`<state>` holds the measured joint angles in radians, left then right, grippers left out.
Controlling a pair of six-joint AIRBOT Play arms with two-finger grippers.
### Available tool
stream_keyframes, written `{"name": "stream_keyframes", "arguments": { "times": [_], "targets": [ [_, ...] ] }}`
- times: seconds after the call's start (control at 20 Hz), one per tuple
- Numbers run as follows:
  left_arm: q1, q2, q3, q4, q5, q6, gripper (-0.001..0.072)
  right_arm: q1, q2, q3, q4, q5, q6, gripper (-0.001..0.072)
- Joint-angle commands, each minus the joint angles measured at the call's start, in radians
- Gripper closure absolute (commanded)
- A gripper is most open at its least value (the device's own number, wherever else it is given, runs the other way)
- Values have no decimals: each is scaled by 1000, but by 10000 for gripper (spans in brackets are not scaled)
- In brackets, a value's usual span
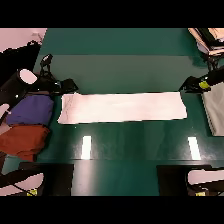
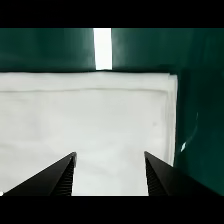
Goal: Fold the shirts.
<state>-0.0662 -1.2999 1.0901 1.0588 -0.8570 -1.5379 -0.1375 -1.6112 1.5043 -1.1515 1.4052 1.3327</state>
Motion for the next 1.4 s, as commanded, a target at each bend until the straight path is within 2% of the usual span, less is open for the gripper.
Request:
{"name": "stream_keyframes", "arguments": {
  "times": [0.0,0.1,0.15,0.2,0.25,0.3,0.45,0.65,0.7,0.8,0.85,0.9,0.95,1.1,1.35],
  "targets": [
    [0,-12,55,-5,-113,2,165,-57,-23,11,32,39,-30,212],
    [0,-12,68,-15,-171,3,166,-125,2,-60,35,48,-65,212],
    [0,-13,68,-26,-185,2,271,-156,8,-99,35,49,-79,212],
    [0,-13,68,-36,-188,2,524,-192,7,-140,36,50,-97,197],
    [-2,-13,68,-50,-187,4,672,-221,2,-175,36,47,-116,152],
    [-8,-13,67,-69,-184,4,681,-246,-13,-205,57,50,-132,126],
    [-59,-17,66,-85,-156,5,681,-272,-64,-267,201,53,-206,139],
    [-181,-19,66,-86,-56,0,681,-213,-110,-251,236,36,-219,143],
    [-215,-19,66,-86,-11,-1,682,-193,-118,-237,237,37,-219,214],
    [-272,-31,67,-87,49,-13,682,-159,-121,-216,237,39,-220,440],
    [-296,-47,67,-87,64,-25,682,-145,-121,-204,238,49,-220,508],
    [-320,-73,67,-88,77,-37,682,-134,-121,-191,243,65,-234,643],
    [-340,-103,67,-99,87,-37,682,-129,-120,-173,245,86,-243,698],
    [-389,-218,79,-174,105,-33,682,-119,-79,-102,333,146,-242,698],
    [-478,-395,259,-178,73,-31,682,-40,98,-2,563,148,-213,699]
  ]
}}
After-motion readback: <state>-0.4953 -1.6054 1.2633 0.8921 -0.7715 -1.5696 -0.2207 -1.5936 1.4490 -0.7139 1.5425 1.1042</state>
